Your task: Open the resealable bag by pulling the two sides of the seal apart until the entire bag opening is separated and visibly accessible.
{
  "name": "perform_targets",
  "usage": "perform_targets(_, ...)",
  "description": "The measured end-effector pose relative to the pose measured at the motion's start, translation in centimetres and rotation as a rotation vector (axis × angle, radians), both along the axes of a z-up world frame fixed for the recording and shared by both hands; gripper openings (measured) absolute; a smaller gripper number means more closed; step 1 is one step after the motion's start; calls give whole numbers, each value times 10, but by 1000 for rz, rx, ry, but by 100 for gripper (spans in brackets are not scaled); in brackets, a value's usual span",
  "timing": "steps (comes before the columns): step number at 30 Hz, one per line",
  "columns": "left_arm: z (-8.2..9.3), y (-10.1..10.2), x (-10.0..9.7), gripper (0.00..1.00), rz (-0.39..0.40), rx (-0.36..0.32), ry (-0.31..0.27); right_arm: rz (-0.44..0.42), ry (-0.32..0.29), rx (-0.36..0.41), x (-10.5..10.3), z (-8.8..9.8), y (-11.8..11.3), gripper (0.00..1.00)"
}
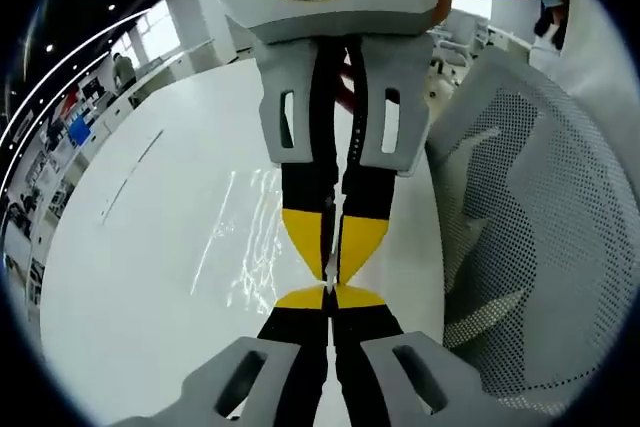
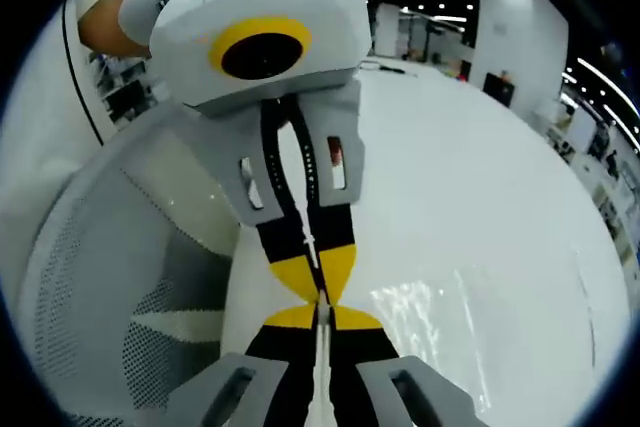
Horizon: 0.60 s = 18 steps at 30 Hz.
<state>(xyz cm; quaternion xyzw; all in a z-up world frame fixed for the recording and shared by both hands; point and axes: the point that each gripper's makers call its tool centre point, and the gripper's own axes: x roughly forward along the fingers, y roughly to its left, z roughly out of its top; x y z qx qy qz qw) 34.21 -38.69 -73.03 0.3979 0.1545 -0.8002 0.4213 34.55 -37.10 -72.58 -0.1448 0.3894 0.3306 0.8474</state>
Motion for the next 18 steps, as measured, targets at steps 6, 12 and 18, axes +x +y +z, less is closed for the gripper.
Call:
perform_targets(6,-2,1,2,0,10,8,1,-15,10,-1,-2,-3,-4,0)
perform_targets(12,-4,3,5,0,12,16,-1,-23,23,-2,-7,-5,-9,0)
perform_targets(18,-2,0,3,0,8,-25,-17,-28,22,-2,-7,-4,-10,0)
